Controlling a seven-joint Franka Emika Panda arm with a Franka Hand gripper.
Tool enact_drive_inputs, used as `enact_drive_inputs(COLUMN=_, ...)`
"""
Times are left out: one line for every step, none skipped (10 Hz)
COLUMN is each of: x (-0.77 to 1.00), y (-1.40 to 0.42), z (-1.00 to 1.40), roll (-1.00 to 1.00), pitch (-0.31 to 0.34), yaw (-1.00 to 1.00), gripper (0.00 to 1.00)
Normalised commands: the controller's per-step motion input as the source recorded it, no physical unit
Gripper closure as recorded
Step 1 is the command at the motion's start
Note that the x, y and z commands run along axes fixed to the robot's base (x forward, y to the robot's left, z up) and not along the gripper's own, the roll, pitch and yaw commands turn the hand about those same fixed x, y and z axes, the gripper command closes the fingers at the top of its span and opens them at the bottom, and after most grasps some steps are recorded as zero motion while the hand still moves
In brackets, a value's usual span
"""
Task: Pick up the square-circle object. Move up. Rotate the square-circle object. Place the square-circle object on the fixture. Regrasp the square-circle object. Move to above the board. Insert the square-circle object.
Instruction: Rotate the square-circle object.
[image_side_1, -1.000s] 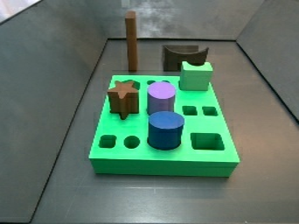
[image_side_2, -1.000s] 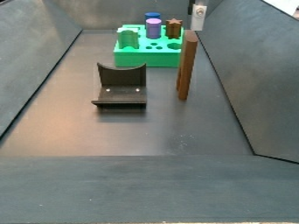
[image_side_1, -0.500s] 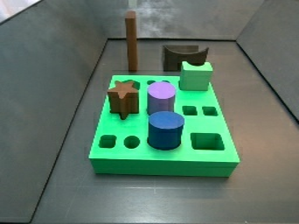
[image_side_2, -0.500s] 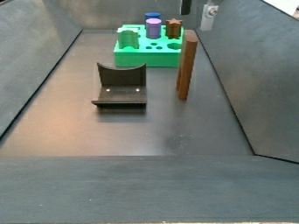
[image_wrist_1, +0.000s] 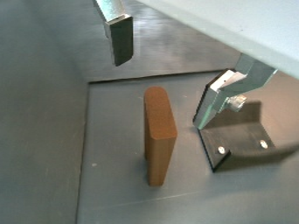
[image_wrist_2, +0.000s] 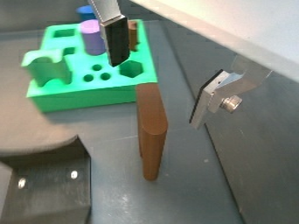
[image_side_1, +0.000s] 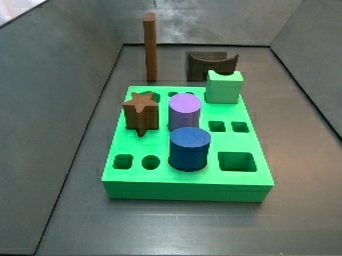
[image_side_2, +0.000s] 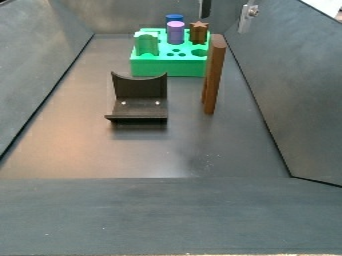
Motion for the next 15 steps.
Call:
enact_drive_inputs(x=0.03, y=0.0, z=-0.02, roll=0.0, pitch=0.019, yaw=1.0, gripper=0.0)
enact_drive_inputs(x=0.03, y=0.0, z=-0.02, roll=0.0, pitch=0.02, yaw=1.0, gripper=0.0)
enact_drive_inputs(x=0.03, y=0.0, z=-0.02, roll=0.0, pitch=0.022, yaw=1.0, gripper=0.0)
enact_drive_inputs(x=0.03, y=0.0, z=-0.02, roll=0.0, pitch=0.024, yaw=1.0, gripper=0.0)
enact_drive_inputs(x=0.03, y=0.0, z=-0.02, roll=-0.01, pitch=0.027, yaw=1.0, gripper=0.0)
enact_drive_inputs(x=0.03, y=0.0, z=-0.02, roll=-0.01, pitch=0.03, yaw=1.0, gripper=0.0)
enact_drive_inputs(x=0.03, y=0.0, z=-0.02, roll=-0.01, pitch=0.034, yaw=1.0, gripper=0.0)
enact_drive_inputs(x=0.03, y=0.0, z=-0.02, roll=-0.01, pitch=0.039, yaw=1.0, gripper=0.0)
enact_drive_inputs(x=0.03, y=0.0, z=-0.02, roll=-0.01, pitch=0.047, yaw=1.0, gripper=0.0)
enact_drive_inputs(x=0.03, y=0.0, z=-0.02, roll=-0.01, pitch=0.057, yaw=1.0, gripper=0.0)
enact_drive_inputs(x=0.04, y=0.0, z=-0.02, roll=-0.01, pitch=0.066, yaw=0.85, gripper=0.0)
enact_drive_inputs(x=0.04, y=0.0, z=-0.02, roll=-0.01, pitch=0.066, yaw=0.62, gripper=0.0)
enact_drive_inputs(x=0.04, y=0.0, z=-0.02, roll=-0.01, pitch=0.064, yaw=0.36, gripper=0.0)
enact_drive_inputs(x=0.04, y=0.0, z=-0.01, roll=-0.01, pitch=0.063, yaw=0.24, gripper=0.0)
enact_drive_inputs(x=0.0, y=0.0, z=-1.0, roll=-0.01, pitch=0.063, yaw=0.18, gripper=0.0)
